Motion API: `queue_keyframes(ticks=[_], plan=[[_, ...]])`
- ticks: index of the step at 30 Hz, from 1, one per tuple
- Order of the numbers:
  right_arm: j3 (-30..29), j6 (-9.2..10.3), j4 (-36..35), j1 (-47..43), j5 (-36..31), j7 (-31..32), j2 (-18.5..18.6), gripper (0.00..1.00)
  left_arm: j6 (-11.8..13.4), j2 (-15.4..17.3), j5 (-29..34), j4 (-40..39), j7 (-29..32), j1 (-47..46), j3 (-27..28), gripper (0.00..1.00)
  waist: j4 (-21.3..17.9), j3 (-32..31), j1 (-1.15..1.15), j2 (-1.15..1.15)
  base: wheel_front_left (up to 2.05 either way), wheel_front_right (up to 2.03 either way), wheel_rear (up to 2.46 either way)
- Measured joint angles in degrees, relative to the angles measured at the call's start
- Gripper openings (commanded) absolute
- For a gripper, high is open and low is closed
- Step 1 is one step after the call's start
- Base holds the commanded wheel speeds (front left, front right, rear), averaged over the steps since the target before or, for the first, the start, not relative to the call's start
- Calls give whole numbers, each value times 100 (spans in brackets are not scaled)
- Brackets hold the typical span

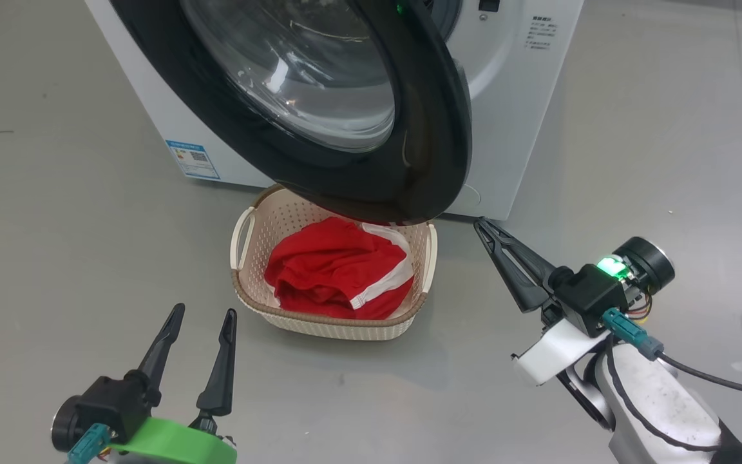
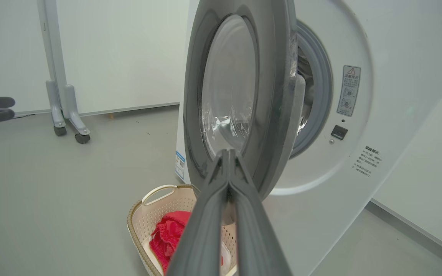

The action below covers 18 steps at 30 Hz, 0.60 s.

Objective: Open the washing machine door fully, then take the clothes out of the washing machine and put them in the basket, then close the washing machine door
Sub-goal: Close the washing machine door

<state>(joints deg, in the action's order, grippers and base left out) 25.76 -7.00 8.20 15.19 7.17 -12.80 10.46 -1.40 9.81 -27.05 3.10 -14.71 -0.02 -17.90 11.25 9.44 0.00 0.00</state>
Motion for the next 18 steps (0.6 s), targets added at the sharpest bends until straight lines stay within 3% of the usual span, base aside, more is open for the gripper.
queue_keyframes(ticks=[18], plan=[[232, 0, 303, 1149, 238, 249, 609, 0, -143, -447, 11, 48, 0, -505, -94, 100, 818, 788, 0, 0, 0, 0, 0]])
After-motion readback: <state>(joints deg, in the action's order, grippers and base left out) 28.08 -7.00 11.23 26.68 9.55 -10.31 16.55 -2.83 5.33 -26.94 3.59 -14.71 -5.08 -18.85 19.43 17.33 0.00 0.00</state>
